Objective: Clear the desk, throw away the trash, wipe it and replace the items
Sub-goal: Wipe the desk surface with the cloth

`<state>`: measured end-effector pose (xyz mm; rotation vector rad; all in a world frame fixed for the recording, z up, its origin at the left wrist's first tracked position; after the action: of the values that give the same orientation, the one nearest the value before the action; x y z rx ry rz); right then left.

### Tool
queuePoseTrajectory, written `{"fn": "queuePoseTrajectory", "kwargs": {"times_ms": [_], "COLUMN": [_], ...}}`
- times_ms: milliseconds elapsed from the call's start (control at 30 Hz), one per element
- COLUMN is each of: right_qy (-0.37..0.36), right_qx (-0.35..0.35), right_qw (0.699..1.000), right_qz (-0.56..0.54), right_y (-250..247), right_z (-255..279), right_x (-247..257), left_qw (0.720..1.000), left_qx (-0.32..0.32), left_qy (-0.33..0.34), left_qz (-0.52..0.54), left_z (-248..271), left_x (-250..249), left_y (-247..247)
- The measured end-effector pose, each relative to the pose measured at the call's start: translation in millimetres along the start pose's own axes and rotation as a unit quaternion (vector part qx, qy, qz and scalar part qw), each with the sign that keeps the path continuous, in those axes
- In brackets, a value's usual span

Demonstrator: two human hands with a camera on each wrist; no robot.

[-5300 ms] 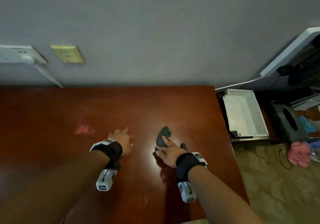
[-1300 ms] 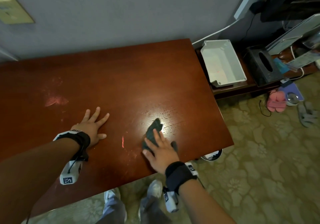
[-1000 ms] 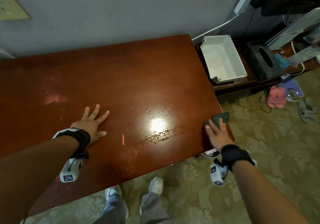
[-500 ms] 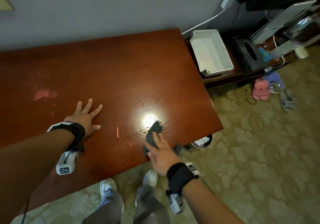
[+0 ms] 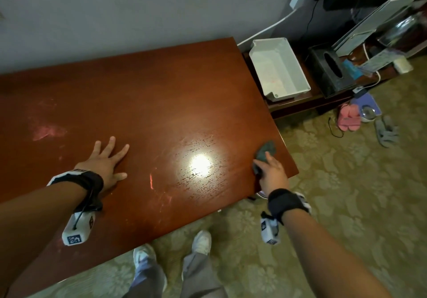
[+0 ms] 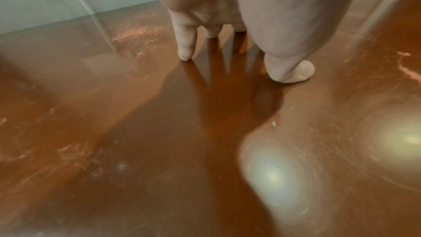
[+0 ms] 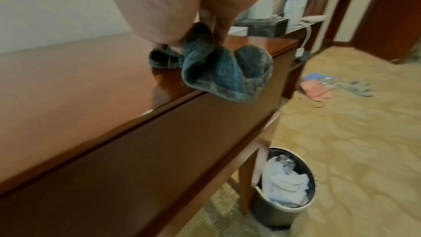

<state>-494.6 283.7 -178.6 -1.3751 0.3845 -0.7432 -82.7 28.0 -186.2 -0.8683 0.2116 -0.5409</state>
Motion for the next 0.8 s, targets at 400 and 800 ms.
{"fn": "queuePoseTrajectory", "kwargs": {"times_ms": [400, 800], "right_qy": [0.147, -0.355], "right_qx": [-0.026, 0.211], "right_qw": [0.984, 0.909], "right_qz": [-0.092, -0.057], "right_y": [5, 92], "right_z": [-1, 175], "right_x": [19, 335], "left_qw": [1.0, 0.999], "left_qx": [-0.011, -0.013], "left_qy": [-0.012, -0.009], "left_qz": [0.002, 0.028], "left_z": [2, 8], "left_x": [-2, -1], "left_y": [-3, -10]}}
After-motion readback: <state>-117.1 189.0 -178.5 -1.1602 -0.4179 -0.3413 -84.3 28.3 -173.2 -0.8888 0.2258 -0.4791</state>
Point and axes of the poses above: each hand's wrist, its own z-axis away from the middle knuckle, its own y-axis out of the palm, x = y × z, the point moved 7 cm from there along -z, towards the middle knuckle, and after that the axes turned 12 degrees about -x, right-handed, at the moved point
